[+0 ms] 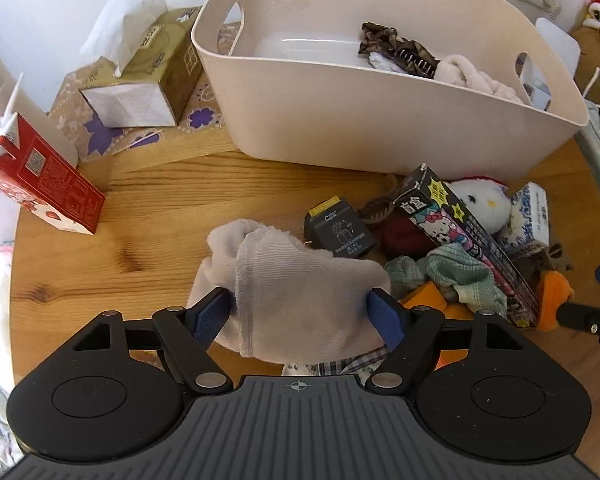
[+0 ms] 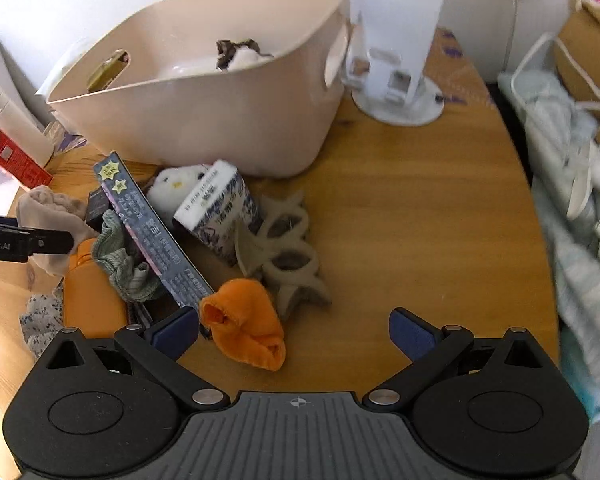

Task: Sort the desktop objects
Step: 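Grasp the beige sock with the left tool while the right grasps the orange sock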

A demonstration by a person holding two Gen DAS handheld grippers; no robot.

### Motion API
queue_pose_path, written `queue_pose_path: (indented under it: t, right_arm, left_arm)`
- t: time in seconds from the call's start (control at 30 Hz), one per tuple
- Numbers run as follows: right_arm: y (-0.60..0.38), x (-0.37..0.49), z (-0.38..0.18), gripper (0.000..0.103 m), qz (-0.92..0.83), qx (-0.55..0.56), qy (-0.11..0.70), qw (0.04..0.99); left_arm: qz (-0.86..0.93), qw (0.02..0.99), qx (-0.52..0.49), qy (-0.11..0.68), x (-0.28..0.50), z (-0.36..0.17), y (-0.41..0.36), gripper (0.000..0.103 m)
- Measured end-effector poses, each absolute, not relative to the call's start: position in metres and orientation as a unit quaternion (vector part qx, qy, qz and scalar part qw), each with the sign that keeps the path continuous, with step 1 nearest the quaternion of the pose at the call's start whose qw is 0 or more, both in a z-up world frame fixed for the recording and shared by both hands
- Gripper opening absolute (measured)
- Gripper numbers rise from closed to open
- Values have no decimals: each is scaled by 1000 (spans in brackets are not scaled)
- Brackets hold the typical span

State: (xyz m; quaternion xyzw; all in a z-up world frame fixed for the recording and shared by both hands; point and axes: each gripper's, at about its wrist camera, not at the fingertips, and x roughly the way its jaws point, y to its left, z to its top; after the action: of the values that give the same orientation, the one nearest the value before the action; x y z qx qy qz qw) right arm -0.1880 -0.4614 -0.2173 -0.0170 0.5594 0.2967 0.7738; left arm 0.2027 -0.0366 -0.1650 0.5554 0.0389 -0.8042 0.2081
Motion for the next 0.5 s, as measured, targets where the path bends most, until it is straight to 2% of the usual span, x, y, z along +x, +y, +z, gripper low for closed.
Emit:
queue_pose_path:
  t: [0.17, 0.23, 0.3, 0.37, 0.43, 0.5]
  right_arm:
    - [-456, -187, -227, 92, 274, -14, 568, 776]
    - [-454, -187, -229, 84, 275, -20, 570, 774]
    - [-451, -188, -230, 78, 280, -21, 570, 772]
    - [-450, -190, -230, 70, 279, -18, 566, 776]
    - [-449, -192, -229, 51, 283, -25, 565, 775]
    - [-448, -194, -229, 39, 280, -23, 566, 775]
  left_arm:
    - [-805, 208, 554, 42, 200, -170, -39, 77]
    - [-809, 202, 551, 45, 201, -170, -40, 73]
    - [-812, 190, 550, 43, 203, -170, -40, 61]
    - [-814, 184, 550, 44, 204, -171, -41, 57]
    - [-816, 179, 546, 54, 206, -170, -44, 49]
    - [-819, 175, 542, 62, 209, -169, -47, 38]
